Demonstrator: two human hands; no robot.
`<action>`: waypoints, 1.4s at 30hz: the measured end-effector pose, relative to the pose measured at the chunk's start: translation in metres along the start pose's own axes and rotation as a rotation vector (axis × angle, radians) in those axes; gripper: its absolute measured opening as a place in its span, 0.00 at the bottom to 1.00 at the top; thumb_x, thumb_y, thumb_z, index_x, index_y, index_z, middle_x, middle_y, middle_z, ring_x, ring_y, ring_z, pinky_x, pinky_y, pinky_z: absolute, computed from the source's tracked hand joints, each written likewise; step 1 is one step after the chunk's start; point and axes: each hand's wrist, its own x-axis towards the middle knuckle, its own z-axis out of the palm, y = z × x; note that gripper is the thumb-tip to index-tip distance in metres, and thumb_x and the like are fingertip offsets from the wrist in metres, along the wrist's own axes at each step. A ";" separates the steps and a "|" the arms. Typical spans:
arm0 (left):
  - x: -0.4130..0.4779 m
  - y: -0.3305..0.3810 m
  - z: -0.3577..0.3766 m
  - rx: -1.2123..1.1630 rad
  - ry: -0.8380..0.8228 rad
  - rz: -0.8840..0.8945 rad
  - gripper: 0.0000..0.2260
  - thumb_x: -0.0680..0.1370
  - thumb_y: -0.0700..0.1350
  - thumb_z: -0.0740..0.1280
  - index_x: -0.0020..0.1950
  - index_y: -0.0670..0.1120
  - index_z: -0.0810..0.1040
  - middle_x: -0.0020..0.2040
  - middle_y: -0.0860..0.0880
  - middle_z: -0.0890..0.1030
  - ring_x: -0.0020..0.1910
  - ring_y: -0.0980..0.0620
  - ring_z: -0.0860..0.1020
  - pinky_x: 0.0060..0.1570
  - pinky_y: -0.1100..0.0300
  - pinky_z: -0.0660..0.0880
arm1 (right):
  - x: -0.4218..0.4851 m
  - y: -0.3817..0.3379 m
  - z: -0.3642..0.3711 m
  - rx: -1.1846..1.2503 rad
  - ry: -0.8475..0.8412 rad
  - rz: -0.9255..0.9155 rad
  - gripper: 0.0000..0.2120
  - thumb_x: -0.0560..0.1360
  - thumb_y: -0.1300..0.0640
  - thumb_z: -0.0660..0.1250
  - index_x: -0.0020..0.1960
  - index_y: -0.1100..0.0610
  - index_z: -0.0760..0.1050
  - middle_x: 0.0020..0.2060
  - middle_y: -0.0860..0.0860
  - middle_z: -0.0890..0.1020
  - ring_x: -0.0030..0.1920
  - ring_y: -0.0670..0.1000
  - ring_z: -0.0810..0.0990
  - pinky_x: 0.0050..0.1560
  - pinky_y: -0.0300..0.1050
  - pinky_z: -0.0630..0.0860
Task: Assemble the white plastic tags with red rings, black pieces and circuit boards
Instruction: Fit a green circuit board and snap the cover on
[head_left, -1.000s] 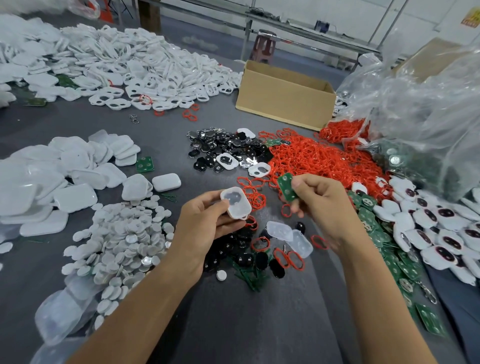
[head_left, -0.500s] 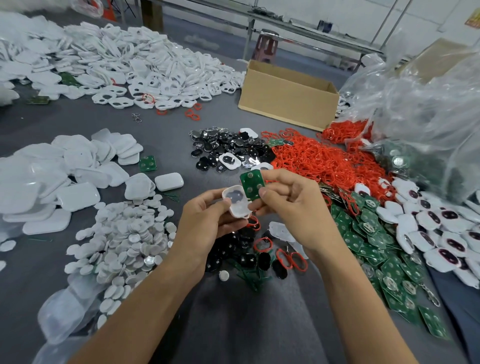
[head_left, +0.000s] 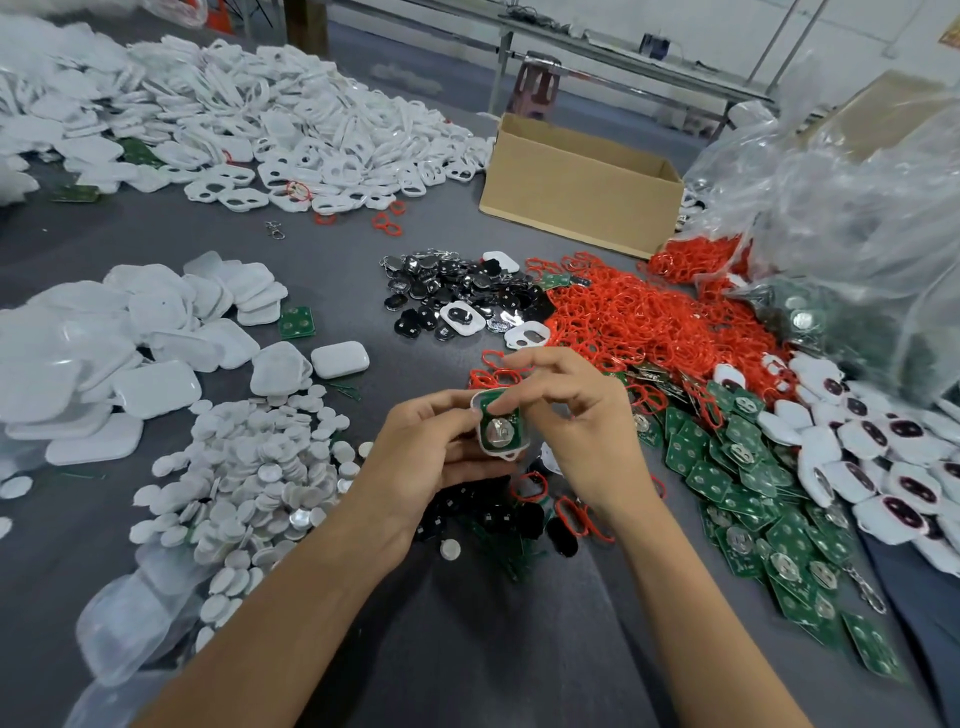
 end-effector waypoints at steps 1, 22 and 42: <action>0.000 0.000 0.000 0.003 0.003 -0.001 0.11 0.81 0.34 0.59 0.47 0.40 0.81 0.40 0.42 0.85 0.39 0.45 0.85 0.34 0.59 0.81 | 0.001 0.001 0.000 0.008 -0.021 0.016 0.21 0.71 0.79 0.61 0.40 0.56 0.84 0.52 0.54 0.81 0.55 0.48 0.79 0.56 0.47 0.75; 0.001 -0.001 -0.004 0.068 0.040 0.008 0.10 0.82 0.36 0.60 0.53 0.37 0.81 0.40 0.42 0.85 0.38 0.48 0.85 0.38 0.58 0.82 | 0.004 -0.008 -0.016 -0.423 -0.272 -0.189 0.10 0.70 0.61 0.75 0.51 0.59 0.84 0.51 0.51 0.84 0.53 0.45 0.80 0.57 0.35 0.72; -0.001 0.000 0.000 0.169 0.049 0.039 0.10 0.81 0.35 0.61 0.48 0.42 0.82 0.36 0.46 0.85 0.34 0.51 0.84 0.35 0.60 0.82 | 0.005 -0.016 -0.011 0.037 -0.163 0.201 0.15 0.69 0.74 0.71 0.44 0.54 0.80 0.36 0.48 0.80 0.36 0.45 0.76 0.41 0.36 0.75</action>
